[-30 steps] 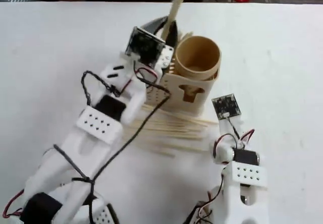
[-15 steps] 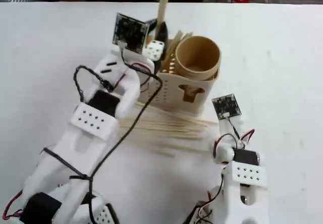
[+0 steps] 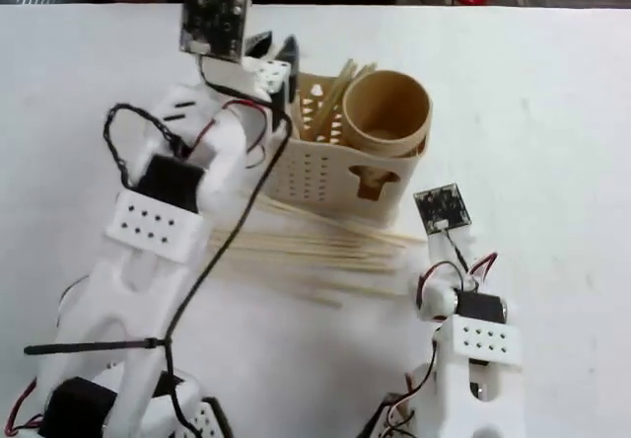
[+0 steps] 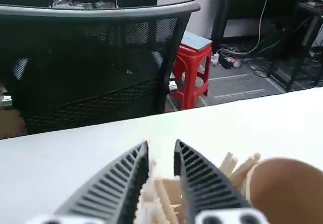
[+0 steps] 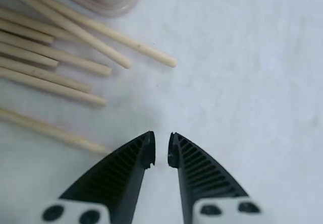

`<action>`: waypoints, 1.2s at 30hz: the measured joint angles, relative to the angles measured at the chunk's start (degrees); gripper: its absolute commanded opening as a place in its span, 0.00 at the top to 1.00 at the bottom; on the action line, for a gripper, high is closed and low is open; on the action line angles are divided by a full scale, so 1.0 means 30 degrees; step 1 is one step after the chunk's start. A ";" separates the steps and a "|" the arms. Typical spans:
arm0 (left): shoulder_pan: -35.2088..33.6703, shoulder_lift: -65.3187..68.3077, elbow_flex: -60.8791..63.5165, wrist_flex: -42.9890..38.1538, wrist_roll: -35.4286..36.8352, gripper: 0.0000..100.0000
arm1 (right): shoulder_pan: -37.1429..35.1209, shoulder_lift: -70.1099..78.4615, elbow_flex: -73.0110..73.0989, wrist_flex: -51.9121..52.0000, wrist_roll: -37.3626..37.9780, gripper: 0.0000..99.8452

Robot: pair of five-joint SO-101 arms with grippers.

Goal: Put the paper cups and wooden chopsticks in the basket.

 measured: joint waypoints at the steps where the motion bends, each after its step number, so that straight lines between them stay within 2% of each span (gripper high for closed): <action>1: -0.0381 0.0000 -0.0234 0.0352 0.0000 0.92 | 0.0000 0.0000 0.0000 0.0000 0.0000 0.94; 5: -0.3048 0.0000 -0.1231 0.1934 0.0293 0.95 | 0.0000 0.0000 0.0000 0.0000 0.0000 0.94; 9: -0.6740 0.0029 -0.1436 0.3751 0.2315 0.95 | 0.0000 0.0000 0.0000 0.0000 0.0000 0.93; 13: -0.8557 0.0410 0.0733 0.4073 0.3546 0.95 | 0.0000 0.0000 0.0000 0.0000 0.0000 0.93; 16: -0.8674 0.1495 0.3985 0.2198 0.3634 0.95 | 0.0000 0.0000 0.0000 0.0000 0.0000 0.93; 20: -0.8791 0.3751 0.8059 -0.2520 0.3663 0.95 | 0.0000 0.0000 -0.0615 0.0322 0.0000 0.93; 23: -0.8996 0.5392 0.8908 -0.5626 0.3663 0.95 | -0.0322 0.0029 -0.2696 0.1758 0.0615 0.93; 27: -1.0755 0.6799 0.8762 -0.6564 0.3663 0.95 | -0.2081 0.0410 -0.7414 0.4982 0.0762 0.93; 30: -1.1194 0.8000 0.8147 -0.6652 0.3663 0.95 | -0.4454 0.2227 -1.1516 0.6916 0.0527 0.93; 36: -1.1399 0.8791 0.7502 -0.6652 0.3751 0.95 | -0.9993 0.8088 -1.5853 0.6681 -0.0469 0.91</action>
